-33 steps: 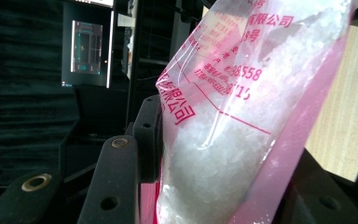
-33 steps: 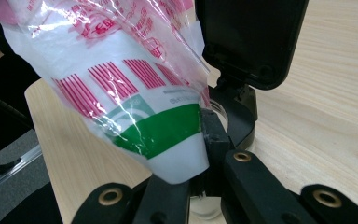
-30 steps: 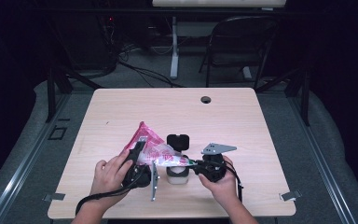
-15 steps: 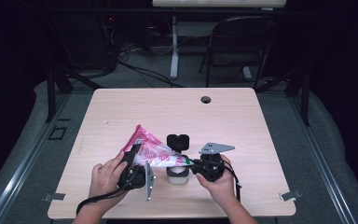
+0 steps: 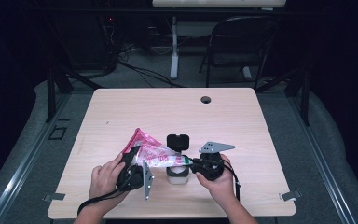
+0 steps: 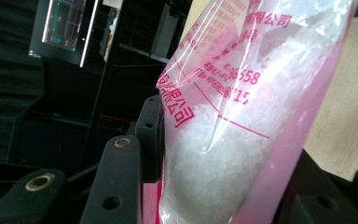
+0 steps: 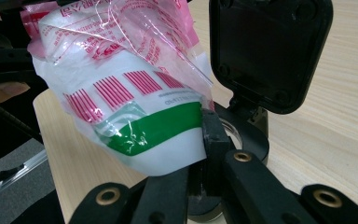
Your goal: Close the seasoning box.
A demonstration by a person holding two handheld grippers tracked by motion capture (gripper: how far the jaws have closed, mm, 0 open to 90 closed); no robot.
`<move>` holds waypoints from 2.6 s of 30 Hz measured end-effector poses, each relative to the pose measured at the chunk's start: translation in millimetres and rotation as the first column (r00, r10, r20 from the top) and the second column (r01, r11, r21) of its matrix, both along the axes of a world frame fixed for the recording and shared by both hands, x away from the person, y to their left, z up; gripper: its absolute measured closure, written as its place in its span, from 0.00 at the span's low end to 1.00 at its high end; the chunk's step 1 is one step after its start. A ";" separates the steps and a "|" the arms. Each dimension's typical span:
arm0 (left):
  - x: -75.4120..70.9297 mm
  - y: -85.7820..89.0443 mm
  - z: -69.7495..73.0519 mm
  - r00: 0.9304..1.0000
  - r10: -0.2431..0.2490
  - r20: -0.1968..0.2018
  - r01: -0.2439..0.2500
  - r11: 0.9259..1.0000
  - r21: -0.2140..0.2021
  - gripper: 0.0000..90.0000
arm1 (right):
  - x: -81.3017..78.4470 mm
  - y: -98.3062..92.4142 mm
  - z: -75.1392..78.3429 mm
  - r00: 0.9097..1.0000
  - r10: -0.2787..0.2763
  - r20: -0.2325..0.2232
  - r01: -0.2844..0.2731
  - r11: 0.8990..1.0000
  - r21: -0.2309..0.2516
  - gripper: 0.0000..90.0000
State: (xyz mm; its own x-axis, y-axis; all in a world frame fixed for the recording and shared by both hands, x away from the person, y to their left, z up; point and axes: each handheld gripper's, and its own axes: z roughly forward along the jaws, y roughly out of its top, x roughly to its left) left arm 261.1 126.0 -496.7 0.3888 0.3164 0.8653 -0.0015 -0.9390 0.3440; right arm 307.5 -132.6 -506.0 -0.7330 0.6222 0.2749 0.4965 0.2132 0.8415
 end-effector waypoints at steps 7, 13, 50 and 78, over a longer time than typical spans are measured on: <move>1.4 0.5 -3.9 1.000 0.002 -0.017 -0.003 1.000 -0.025 0.70 | 0.3 -1.7 1.4 1.000 0.000 0.007 0.000 1.000 0.001 1.00; 3.3 3.2 -8.2 0.999 0.002 -0.045 -0.005 0.998 -0.064 0.71 | -0.8 -2.0 3.9 1.000 -0.008 0.017 0.008 1.000 0.013 0.99; 18.4 26.2 -26.5 0.960 -0.067 -0.272 -0.036 0.933 -0.358 0.80 | -1.1 -1.1 9.8 0.999 0.008 0.048 -0.012 0.997 0.077 0.72; 33.1 41.9 -37.7 0.894 -0.166 -0.417 -0.115 0.814 -0.570 0.81 | -1.9 -0.2 10.1 0.998 0.011 0.060 -0.015 0.997 0.074 0.64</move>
